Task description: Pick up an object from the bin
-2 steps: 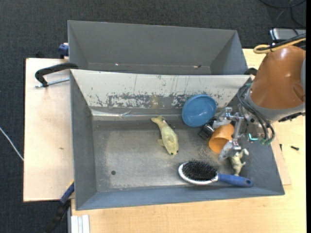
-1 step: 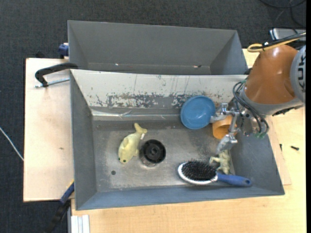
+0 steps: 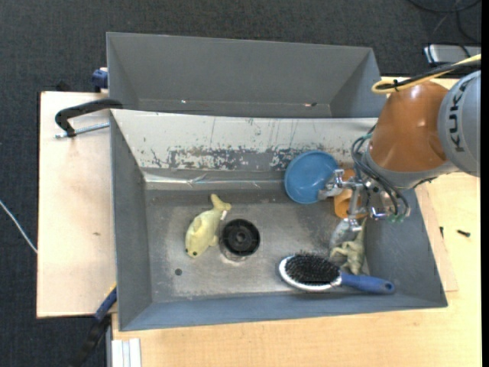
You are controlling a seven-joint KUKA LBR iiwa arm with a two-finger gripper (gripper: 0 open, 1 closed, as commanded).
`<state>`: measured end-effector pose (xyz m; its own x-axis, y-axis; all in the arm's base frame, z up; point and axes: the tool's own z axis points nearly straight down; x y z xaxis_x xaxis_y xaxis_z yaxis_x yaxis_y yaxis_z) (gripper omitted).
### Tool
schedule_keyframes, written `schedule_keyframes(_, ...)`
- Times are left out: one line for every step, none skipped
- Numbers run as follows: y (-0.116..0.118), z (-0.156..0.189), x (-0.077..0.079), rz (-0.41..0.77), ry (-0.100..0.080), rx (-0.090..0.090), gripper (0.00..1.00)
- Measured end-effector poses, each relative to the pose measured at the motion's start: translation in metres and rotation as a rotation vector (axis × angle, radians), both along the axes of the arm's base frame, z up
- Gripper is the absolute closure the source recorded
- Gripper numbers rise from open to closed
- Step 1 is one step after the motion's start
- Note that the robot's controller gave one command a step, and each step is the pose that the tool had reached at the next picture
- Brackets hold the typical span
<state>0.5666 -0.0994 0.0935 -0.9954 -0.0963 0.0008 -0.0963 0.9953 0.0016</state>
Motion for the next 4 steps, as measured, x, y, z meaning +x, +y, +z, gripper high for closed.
schedule_keyframes(-0.009, -0.004, 0.002, 0.031, -0.004, -0.001, 0.0)
schedule_keyframes(-0.008, 0.003, 0.012, -0.132, -0.008, 0.0, 0.0)
schedule_keyframes(-0.008, 0.003, 0.011, -0.131, -0.007, -0.001, 1.0)
schedule_keyframes(-0.002, 0.107, 0.02, -0.134, -0.017, -0.002, 1.0)
